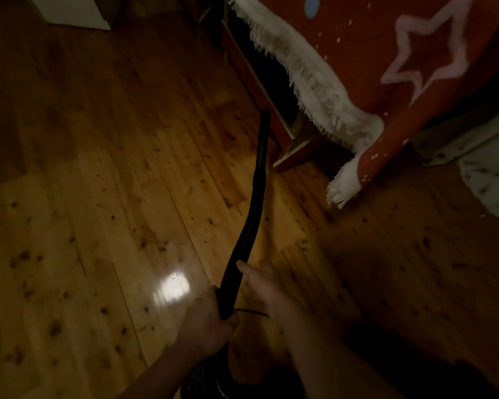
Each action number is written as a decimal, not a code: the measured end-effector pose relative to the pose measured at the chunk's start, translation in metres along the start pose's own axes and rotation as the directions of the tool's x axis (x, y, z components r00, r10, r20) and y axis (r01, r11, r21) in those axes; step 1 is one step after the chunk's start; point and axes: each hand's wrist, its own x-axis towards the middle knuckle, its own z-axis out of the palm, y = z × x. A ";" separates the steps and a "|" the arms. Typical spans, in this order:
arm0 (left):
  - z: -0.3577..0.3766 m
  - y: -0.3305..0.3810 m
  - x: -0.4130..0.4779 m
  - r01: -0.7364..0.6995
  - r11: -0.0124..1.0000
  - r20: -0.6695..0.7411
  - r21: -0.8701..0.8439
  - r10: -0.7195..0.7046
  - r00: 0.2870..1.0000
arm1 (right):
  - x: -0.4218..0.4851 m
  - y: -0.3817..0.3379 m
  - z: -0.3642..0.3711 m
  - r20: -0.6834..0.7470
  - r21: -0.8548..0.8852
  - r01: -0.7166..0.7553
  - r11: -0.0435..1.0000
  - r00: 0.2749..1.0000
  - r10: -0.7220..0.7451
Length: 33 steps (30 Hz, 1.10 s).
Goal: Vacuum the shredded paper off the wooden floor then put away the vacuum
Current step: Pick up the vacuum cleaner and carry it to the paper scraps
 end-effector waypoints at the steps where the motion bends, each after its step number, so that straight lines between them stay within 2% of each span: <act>1: -0.001 0.004 -0.012 -0.011 1.000 0.014 0.002 0.011 1.000 | -0.005 0.001 0.000 0.035 0.066 -0.048 0.997 0.998 0.046; 3: 0.000 0.011 -0.035 -0.033 0.999 0.056 -0.001 0.033 0.998 | -0.012 0.001 0.001 0.096 0.166 -0.094 0.982 0.992 0.079; 5: -0.002 0.019 -0.057 -0.042 0.999 0.100 -0.011 0.043 0.994 | -0.020 -0.004 0.006 0.096 0.224 -0.120 0.967 0.990 0.101; 8: -0.006 0.024 -0.086 -0.071 0.997 0.194 0.025 0.065 0.979 | -0.043 -0.008 0.014 0.045 0.175 -0.143 0.974 0.989 0.137; 10: -0.021 0.025 -0.092 -0.136 0.989 0.323 0.061 0.109 0.940 | -0.063 -0.008 0.015 0.041 0.181 -0.135 0.974 0.991 0.130; 12: -0.048 0.027 -0.087 -0.142 0.987 0.412 0.071 0.101 0.906 | -0.082 -0.010 0.014 0.065 0.203 -0.122 0.972 0.992 0.111; 14: -0.079 0.032 -0.075 -0.062 0.997 0.318 0.054 0.041 0.947 | -0.098 -0.014 0.017 0.078 0.196 -0.101 0.975 0.993 0.087; 16: -0.105 0.040 -0.055 0.025 1.000 0.091 0.010 -0.026 0.995 | -0.111 -0.016 0.026 0.068 0.176 -0.078 0.981 0.995 0.067; 18: -0.131 0.053 -0.034 0.099 0.991 -0.053 -0.088 -0.104 0.993 | -0.122 -0.017 0.035 0.078 0.187 -0.076 0.979 0.995 0.062; 21: -0.157 0.077 -0.014 0.195 0.957 -0.069 -0.214 -0.214 0.974 | -0.140 -0.017 0.043 0.112 0.148 -0.056 0.987 0.993 0.039; 24: -0.151 0.100 -0.015 0.258 0.914 0.029 -0.315 -0.262 0.965 | -0.156 -0.021 0.041 0.157 0.066 -0.008 0.998 0.988 -0.002; 26: -0.132 0.113 -0.020 0.238 0.886 0.027 -0.397 -0.248 0.968 | -0.166 -0.023 0.033 0.195 0.059 0.019 0.998 0.980 -0.030; 28: -0.114 0.119 -0.022 0.176 0.878 -0.082 -0.446 -0.236 0.968 | -0.172 -0.026 0.022 0.223 -0.008 0.054 0.998 0.974 -0.051; 30: -0.098 0.126 -0.024 0.103 0.929 -0.179 -0.355 -0.176 0.968 | -0.171 -0.029 0.006 0.207 -0.035 0.104 0.994 0.974 -0.095; 33: -0.072 0.141 -0.030 -0.019 0.990 -0.183 -0.140 -0.007 0.983 | -0.165 -0.029 -0.030 -0.012 0.053 0.176 0.983 0.984 -0.175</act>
